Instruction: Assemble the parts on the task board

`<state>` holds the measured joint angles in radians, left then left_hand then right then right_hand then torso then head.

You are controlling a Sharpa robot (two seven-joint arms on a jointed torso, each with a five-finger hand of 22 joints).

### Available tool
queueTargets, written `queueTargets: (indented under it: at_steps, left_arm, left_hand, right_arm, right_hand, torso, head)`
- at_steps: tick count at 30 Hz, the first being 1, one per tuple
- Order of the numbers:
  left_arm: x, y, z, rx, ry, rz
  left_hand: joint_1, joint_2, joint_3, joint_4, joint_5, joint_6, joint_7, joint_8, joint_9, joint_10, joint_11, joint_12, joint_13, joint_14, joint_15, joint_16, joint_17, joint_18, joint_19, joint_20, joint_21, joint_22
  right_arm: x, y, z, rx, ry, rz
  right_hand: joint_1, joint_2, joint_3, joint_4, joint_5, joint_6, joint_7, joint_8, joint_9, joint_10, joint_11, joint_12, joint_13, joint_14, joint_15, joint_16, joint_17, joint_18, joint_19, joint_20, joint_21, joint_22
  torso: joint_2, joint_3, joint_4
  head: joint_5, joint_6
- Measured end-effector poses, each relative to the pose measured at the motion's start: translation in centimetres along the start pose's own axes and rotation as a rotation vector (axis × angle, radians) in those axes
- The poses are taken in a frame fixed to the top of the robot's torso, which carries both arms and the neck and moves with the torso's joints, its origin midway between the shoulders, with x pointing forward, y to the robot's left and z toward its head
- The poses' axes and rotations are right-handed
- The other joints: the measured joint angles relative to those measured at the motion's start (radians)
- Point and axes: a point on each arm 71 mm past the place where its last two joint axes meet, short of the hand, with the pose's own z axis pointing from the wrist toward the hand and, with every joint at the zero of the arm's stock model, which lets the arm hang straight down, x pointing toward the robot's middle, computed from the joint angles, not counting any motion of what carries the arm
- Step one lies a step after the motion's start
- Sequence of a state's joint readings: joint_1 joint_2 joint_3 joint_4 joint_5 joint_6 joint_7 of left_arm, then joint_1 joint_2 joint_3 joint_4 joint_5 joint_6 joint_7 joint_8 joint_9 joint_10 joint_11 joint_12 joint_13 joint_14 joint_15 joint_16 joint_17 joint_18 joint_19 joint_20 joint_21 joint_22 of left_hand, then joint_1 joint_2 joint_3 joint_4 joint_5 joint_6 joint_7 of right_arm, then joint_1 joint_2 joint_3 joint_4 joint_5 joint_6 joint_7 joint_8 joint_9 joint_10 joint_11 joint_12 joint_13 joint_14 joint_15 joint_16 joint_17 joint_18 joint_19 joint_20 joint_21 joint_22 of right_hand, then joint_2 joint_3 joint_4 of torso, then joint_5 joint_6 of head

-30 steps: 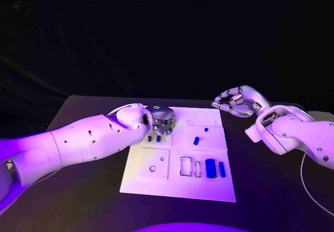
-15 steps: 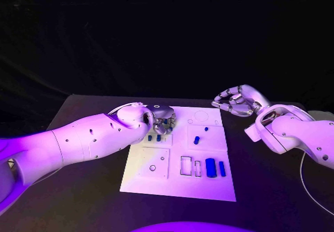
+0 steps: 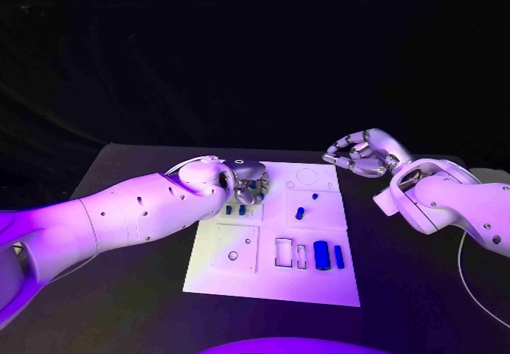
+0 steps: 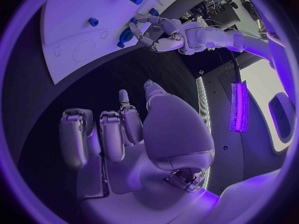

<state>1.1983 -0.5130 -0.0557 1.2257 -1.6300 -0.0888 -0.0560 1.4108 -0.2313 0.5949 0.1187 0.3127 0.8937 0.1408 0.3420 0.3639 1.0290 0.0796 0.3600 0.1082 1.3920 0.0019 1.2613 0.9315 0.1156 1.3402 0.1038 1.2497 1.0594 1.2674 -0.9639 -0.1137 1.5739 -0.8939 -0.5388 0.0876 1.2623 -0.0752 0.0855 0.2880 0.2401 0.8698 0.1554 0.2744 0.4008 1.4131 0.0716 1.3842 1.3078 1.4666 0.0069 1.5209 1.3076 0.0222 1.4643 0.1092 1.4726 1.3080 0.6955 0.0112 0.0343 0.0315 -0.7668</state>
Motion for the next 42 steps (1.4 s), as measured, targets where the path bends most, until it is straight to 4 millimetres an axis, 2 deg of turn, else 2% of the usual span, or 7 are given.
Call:
queueTargets:
  at_steps: [7,15,27,42]
  left_arm:
    - [0.1,0.1,-0.1,0.0,-0.008,-0.012]
    - [0.3,0.6,-0.8,0.001,-0.031,-0.035]
    - [-1.2,1.2,-2.5,0.003,-0.106,-0.079]
    - [-1.8,3.6,-5.1,-0.047,-0.121,-0.117]
  left_hand:
    - [-0.003,-0.003,0.0,0.0,-0.002,0.01,0.008,0.0,0.0,0.021,0.008,-0.015,-0.003,0.004,0.004,0.0,-0.003,0.0,0.0,0.0,0.0,0.006]
    - [-0.012,-0.004,0.0,0.0,-0.002,0.021,0.008,-0.006,-0.001,0.037,0.006,-0.027,-0.007,0.004,0.004,0.0,-0.003,0.0,0.0,0.0,0.007,0.015]
    - [-0.012,-0.004,-0.003,-0.003,-0.002,0.025,0.011,-0.006,-0.001,0.044,0.006,-0.036,-0.007,0.007,0.007,0.004,-0.002,0.0,0.004,0.004,0.016,0.026]
    - [-0.016,-0.008,-0.003,-0.003,-0.002,0.029,0.014,-0.01,-0.002,0.051,0.006,-0.04,-0.008,0.007,0.007,0.004,-0.005,0.0,0.004,0.004,0.016,0.029]
  right_arm:
    - [0.0,0.0,0.0,0.0,0.0,0.0]
    - [0.0,0.0,0.0,0.0,-0.001,-0.001]
    - [-0.2,-0.2,0.0,0.004,-0.006,-0.003]
    - [-0.4,-0.4,-0.1,0.008,-0.011,-0.006]
  right_hand:
    - [0.0,0.0,0.0,0.0,0.0,0.0,0.0,0.0,0.0,0.0,0.0,0.0,0.0,0.0,0.0,0.0,0.0,0.0,0.0,0.0,0.0,0.0]
    - [0.0,0.0,0.0,0.0,0.0,0.0,0.0,0.0,0.0,0.0,0.0,0.0,0.0,-0.004,-0.004,0.0,0.0,0.0,0.0,0.0,0.0,0.0]
    - [0.0,0.0,0.0,0.0,0.0,0.0,0.0,0.0,0.0,0.0,0.0,0.0,0.0,-0.004,-0.004,0.0,0.0,0.0,0.0,0.0,0.0,0.0]
    - [0.0,0.0,0.0,0.0,0.0,0.0,0.0,0.0,0.0,0.0,0.0,0.0,0.0,-0.004,-0.004,0.0,0.0,0.0,0.0,0.0,0.0,-0.001]
  torso:
    - [-0.001,-0.0001,0.0001]
    - [-0.001,-0.0006,-0.0001]
    - [-0.001,-0.0008,0.0007]
    - [0.0,-0.0014,0.002]
  head:
    - [0.001,0.002]
    - [0.002,0.007]
    - [0.0,0.013]
    - [0.001,0.013]
